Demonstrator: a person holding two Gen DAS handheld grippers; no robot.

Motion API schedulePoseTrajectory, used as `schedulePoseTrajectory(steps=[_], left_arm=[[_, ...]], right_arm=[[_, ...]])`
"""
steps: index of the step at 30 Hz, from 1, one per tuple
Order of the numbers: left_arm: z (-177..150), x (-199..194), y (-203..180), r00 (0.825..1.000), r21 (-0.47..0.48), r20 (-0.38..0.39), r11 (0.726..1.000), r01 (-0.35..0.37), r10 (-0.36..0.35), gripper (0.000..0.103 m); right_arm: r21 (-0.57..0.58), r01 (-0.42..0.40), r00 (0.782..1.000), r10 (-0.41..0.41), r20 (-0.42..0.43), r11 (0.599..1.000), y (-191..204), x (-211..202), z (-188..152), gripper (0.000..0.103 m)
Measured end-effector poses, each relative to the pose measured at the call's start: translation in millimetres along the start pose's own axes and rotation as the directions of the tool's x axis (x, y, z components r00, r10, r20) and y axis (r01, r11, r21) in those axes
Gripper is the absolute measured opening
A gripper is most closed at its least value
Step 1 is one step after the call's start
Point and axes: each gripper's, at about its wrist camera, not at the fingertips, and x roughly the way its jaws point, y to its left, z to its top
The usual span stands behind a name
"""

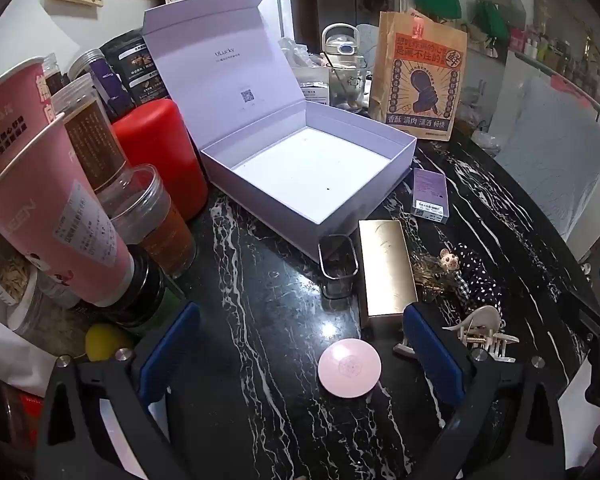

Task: Organize rigid objects

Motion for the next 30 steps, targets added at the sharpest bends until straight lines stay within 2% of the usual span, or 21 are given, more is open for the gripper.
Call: schedulePoseTrajectory(steps=[5,10,21,30], left_arm=[[1,2,0,1.000,-0.006,-0.017,1.000,0.014,-0.015,0.103],[3,4,-3,1.000,0.017,-0.013,1.000,0.008,-0.008,0.103],[0,-1,2,0.999,0.031,-0.004,0.998,0.047,-0.047,0.103],[1,-5,0,0.999,0.036,0.003,0.998,0.049,-0.049,0.103]], right_arm=[[0.003,0.007,1.000,-0.007,-0.001,1.000,-6,0,-1,0.103],[0.010,0.005,0.999,-0.005,-0.036,1.000,-2,10,6,0.103],[0.016,-0.001,1.000,0.001,-0.016,1.000,-1,4,5,0.103],[0.014,0.004,1.000,-0.004,-0.013,1.000,-2,0,4,0.103]])
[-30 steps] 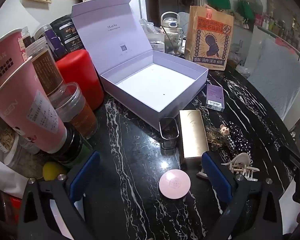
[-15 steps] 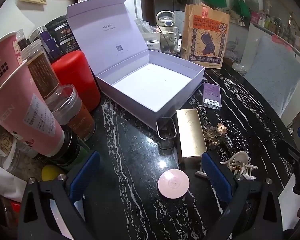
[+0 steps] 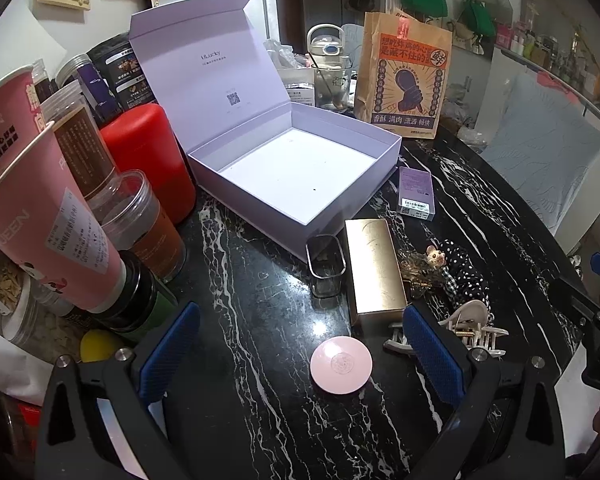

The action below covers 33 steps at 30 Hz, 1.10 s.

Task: Organize rigid objects

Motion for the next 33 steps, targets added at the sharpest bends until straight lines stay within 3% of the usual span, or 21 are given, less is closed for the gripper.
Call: schedulePoseTrajectory(steps=[33], left_arm=[[-0.1,-2.4,-1.9,1.000,-0.003,-0.004,1.000,0.017,-0.017,0.103]], right_arm=[[0.002,0.009,1.000,-0.009,0.001,1.000,-2.3,-3.7,-2.9,0.103]])
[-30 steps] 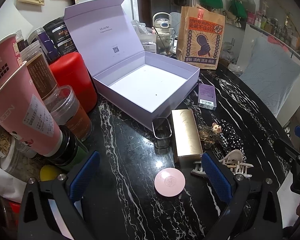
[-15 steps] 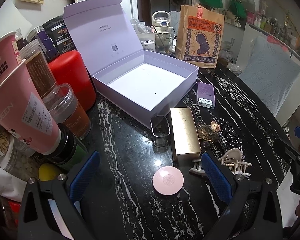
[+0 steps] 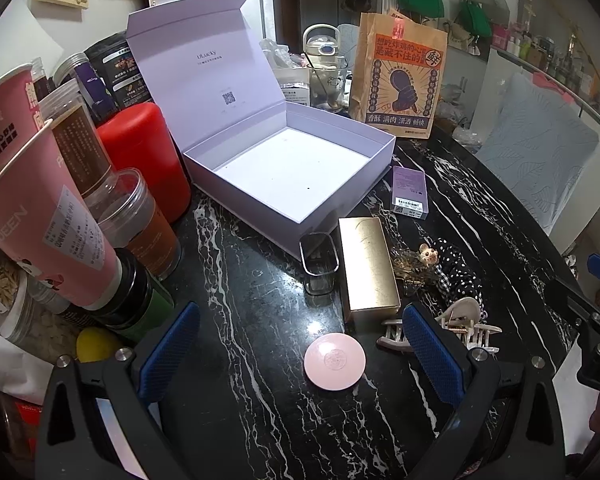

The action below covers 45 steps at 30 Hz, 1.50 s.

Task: Organize rigid objects

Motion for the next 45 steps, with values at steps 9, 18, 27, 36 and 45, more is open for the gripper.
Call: schedulePoseTrajectory(steps=[9,18,27,36,45], left_arm=[[0,2,1,1.000,-0.003,-0.007,1.000,0.003,-0.003,0.103],[-2,2,-1,1.000,-0.001,-0.004,1.000,0.001,-0.001,0.103],[-3,3,-3,1.000,0.001,-0.008,1.000,0.007,-0.007,0.103],[-6,4,-2,1.000,-0.007,-0.018,1.000,0.019,-0.019,0.103],[-19,14,-2,0.997,-0.008,-0.063,0.999,0.048,-0.048,0.103]], right_arm=[[-0.001,0.000,1.000,0.000,-0.002,1.000,-1,0,0,0.103],[0.001,0.001,1.000,-0.001,-0.006,1.000,-2,2,-2,0.103],[0.002,0.002,1.000,-0.002,-0.007,1.000,-3,1,-2,0.103],[0.005,-0.013,1.000,0.013,-0.017,1.000,-5,2,-6,0.103],[0.003,-0.074,0.996,0.074,-0.044,0.997,-2,11,-17,0.103]])
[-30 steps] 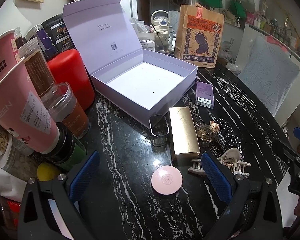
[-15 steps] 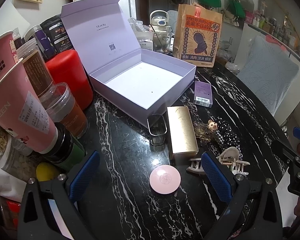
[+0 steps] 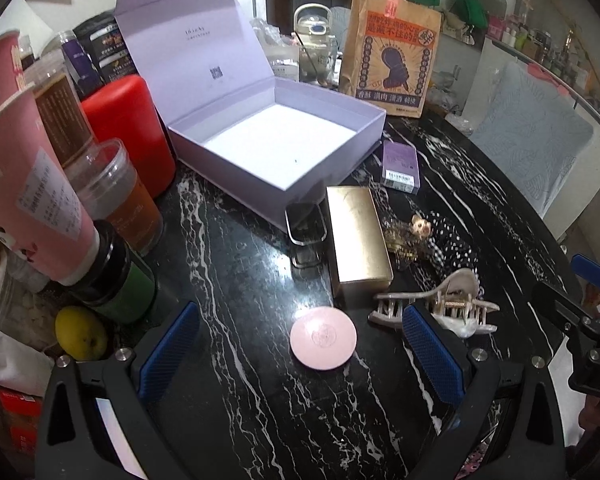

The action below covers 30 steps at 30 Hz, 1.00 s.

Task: Organize rigid objects
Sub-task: 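Grasp the pink round compact with the left tool while the right tool approaches the white claw clip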

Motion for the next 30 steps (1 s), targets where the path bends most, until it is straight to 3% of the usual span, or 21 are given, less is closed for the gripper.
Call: schedulePoseTrajectory(steps=[22,30], left_arm=[[-25,48,-3,0.995,0.012,-0.092,0.999,0.049,-0.048,0.102],[-26,60,-3,0.992,0.007,-0.113,0.998,0.057,-0.055,0.082]], right_arm=[[-0.029,-0.133,0.990,0.131,-0.049,0.991,11,33,-24,0.103],[-0.019,-0.147,0.988,0.146,-0.053,0.989,10,42,-24,0.103]])
